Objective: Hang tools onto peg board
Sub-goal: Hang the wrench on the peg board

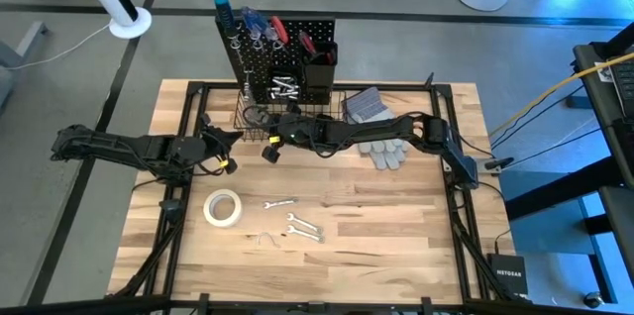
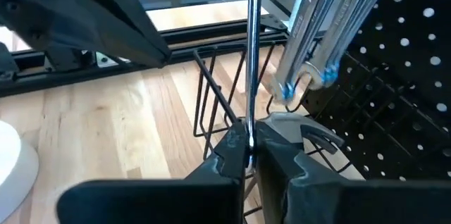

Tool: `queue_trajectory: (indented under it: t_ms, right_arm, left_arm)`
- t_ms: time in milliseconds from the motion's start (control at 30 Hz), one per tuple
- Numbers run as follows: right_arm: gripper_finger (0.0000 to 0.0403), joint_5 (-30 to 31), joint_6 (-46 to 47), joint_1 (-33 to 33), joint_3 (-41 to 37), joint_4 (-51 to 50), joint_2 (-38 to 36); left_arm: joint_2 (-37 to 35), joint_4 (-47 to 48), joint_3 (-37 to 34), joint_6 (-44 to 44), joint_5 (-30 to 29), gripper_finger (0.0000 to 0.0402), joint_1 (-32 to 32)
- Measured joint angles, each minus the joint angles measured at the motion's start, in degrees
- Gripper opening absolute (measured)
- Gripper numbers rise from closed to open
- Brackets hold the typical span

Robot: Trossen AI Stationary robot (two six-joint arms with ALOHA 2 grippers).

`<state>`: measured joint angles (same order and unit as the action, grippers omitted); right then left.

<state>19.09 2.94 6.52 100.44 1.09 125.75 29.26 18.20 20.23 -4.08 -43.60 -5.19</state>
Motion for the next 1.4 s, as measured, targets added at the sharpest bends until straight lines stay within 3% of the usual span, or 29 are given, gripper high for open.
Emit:
queue_trajectory:
  t_ms: [433,867,1100,1400]
  right_arm:
    - [0.0017,2.5,3.3,0.0,0.0,-1.0,0.0]
    - [0.0019,-0.7,2.6,-0.1,0.0,2.2,0.0]
    - [0.0018,-0.8,1.3,-0.1,0.0,3.8,0.0]
    - [0.0018,-0.8,-0.1,0.3,0.0,4.7,0.0]
  left_arm:
    - [0.0,-0.3,0.0,0.0,0.0,0.0,0.0]
    - [0.1,-1.1,0.0,5.3,-0.5,0.0,0.0]
    - [2.5,-0.7,0.0,4.3,3.1,0.0,0.0]
    - [6.8,-0.8,0.0,4.1,2.9,0.0,3.7]
